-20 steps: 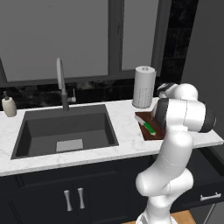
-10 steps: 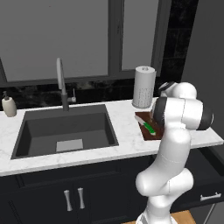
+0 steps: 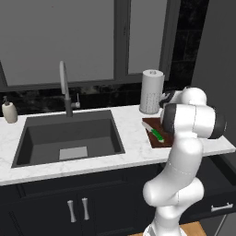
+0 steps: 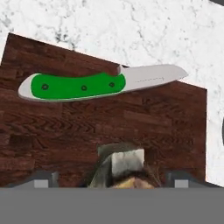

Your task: Pick up the knife from the drawer and place it on the cutting board. Then place the meat from the plate to the cutting board.

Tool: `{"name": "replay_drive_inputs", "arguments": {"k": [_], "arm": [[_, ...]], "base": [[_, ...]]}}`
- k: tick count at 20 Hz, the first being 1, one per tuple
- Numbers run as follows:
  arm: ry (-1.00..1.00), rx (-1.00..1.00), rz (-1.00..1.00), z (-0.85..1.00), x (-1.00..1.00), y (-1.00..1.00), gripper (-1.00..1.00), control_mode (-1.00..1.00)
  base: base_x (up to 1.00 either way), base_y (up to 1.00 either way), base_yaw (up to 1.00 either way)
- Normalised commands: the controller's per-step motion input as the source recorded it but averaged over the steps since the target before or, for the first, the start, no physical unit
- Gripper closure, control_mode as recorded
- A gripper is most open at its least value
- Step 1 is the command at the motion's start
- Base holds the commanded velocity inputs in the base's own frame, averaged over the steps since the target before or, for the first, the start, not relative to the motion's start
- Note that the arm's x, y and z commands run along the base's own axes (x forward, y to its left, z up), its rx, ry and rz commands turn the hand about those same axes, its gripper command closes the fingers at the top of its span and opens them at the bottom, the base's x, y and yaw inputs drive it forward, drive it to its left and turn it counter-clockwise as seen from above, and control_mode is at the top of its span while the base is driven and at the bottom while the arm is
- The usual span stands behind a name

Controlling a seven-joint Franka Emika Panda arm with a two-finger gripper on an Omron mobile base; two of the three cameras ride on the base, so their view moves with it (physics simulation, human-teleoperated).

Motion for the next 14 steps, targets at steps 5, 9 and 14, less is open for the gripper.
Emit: {"name": "replay_drive_inputs", "arguments": {"k": [5, 9, 14], "arm": [[-0.08, -0.16, 0.17, 0.87, -0.08, 0.16, -1.0, -1.0], [-0.11, -0.05, 0.3, 1.0, -0.39, 0.18, -1.0, -1.0], [-0.08, 0.01, 0.28, 0.87, -0.59, 0.44, -1.0, -1.0]], "base": [[0.0, 0.0, 0.0], [0.0, 0.0, 0.0], [0.0, 0.0, 0.0]]}}
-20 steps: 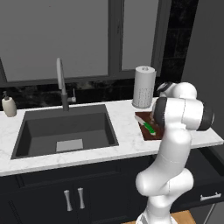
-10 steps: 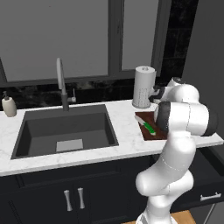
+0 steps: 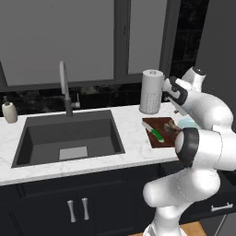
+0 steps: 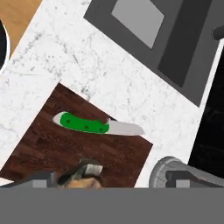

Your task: Pick up the knife from the drawer and place it on the cutting board. Then place the meat from the plate to the cutting board.

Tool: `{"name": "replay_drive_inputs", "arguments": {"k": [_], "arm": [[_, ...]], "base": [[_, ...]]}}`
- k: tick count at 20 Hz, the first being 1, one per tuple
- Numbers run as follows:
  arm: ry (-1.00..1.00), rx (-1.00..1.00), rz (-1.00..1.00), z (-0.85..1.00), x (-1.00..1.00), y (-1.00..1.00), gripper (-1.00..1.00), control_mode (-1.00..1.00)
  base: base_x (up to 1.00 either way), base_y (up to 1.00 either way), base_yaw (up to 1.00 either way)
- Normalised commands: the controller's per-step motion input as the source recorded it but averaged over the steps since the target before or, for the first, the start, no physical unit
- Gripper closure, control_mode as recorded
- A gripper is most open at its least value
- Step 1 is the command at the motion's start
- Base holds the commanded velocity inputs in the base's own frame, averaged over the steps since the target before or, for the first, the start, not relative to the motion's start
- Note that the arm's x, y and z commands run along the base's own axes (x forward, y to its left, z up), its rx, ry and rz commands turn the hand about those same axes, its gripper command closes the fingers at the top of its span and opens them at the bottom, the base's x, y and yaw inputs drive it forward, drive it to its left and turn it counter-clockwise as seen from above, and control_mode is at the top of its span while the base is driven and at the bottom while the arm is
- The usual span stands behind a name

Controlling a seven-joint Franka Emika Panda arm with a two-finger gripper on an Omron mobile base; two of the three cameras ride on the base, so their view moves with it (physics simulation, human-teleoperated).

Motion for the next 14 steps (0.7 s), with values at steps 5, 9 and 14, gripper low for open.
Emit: {"name": "replay_drive_inputs", "arguments": {"k": [5, 9, 14], "arm": [[-0.15, -0.03, -0.13, 0.23, -0.61, 0.75, -1.0, -1.0], [-0.21, 0.08, -0.2, 0.36, -0.67, 0.62, -1.0, -1.0], [-0.19, 0.05, -0.08, 0.42, -0.68, 0.48, -1.0, -1.0]], "base": [[0.0, 0.0, 0.0], [0.0, 0.0, 0.0], [0.0, 0.0, 0.0]]}}
